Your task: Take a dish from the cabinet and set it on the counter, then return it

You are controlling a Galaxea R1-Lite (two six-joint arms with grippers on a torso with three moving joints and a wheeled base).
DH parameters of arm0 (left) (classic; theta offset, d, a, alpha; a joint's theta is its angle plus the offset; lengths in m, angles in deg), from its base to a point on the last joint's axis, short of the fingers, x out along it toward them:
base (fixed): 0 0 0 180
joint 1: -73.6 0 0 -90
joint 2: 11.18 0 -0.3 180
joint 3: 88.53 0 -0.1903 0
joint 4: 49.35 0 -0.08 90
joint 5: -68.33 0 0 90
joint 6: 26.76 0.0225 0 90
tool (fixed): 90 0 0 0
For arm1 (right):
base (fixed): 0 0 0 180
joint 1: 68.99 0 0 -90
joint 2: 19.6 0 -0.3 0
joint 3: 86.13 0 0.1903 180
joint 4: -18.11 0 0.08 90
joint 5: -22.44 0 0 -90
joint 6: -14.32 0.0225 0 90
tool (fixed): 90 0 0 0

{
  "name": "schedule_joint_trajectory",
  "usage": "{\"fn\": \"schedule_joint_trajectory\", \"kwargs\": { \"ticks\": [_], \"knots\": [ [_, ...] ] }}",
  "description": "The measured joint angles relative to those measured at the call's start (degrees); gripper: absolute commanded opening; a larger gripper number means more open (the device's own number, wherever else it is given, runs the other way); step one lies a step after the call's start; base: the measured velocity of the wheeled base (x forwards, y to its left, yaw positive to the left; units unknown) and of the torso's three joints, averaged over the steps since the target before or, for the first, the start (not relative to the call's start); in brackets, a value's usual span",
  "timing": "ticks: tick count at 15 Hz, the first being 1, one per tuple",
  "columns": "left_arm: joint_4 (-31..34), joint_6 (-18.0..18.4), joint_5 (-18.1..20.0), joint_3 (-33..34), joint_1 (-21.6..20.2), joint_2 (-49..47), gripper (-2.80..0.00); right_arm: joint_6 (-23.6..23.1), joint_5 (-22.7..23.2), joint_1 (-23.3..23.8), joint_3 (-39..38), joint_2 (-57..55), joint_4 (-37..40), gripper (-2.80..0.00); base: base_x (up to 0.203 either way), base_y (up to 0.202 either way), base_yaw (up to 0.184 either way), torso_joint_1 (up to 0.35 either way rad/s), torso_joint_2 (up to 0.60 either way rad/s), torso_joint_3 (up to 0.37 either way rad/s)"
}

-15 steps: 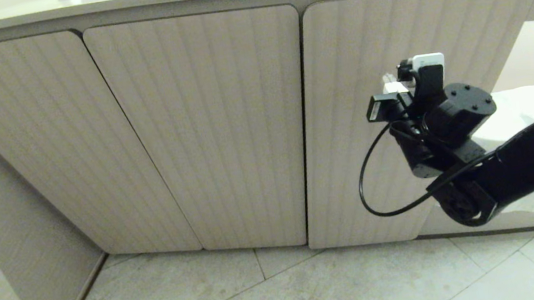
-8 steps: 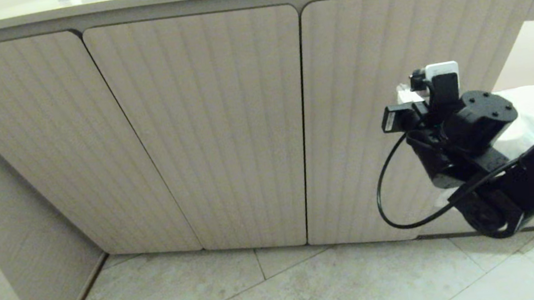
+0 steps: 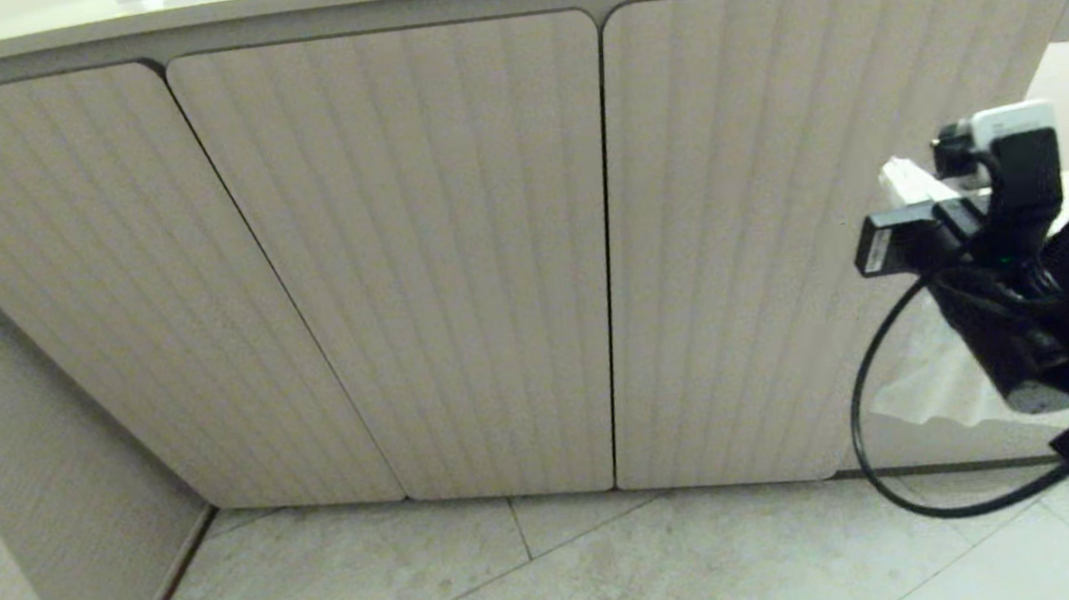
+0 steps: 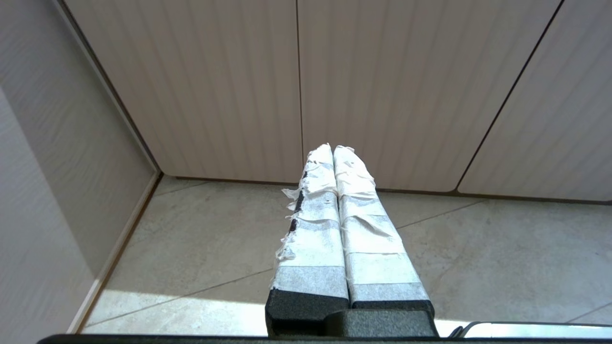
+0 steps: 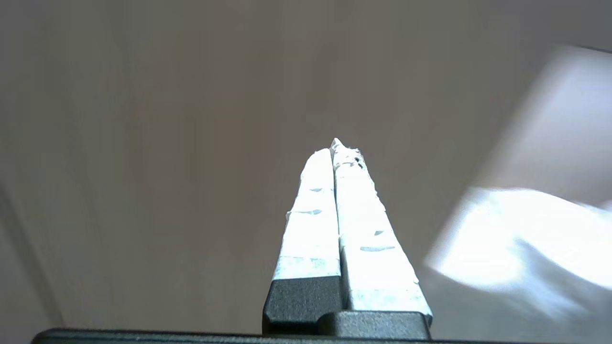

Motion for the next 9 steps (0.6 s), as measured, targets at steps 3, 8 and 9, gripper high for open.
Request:
{"fn": "schedule_joint_trajectory", "kwargs": {
  "ticks": [3,8,9],
  "knots": [
    [0.0,0.0,0.0,0.0,0.0,0.0,-2.80,-0.5,0.0,5.8,-10.0,7.9,0.0,-2.80,0.000,0.000,0.000,0.000,0.00,0.000],
    [0.0,0.0,0.0,0.0,0.0,0.0,-2.80,-3.6,1.4,17.4,-27.6,27.4,0.2,-2.80,0.000,0.000,0.000,0.000,0.00,0.000],
    [0.0,0.0,0.0,0.0,0.0,0.0,-2.80,-5.0,1.8,19.1,-29.1,32.2,2.1,-2.80,0.000,0.000,0.000,0.000,0.00,0.000]
  ]
}}
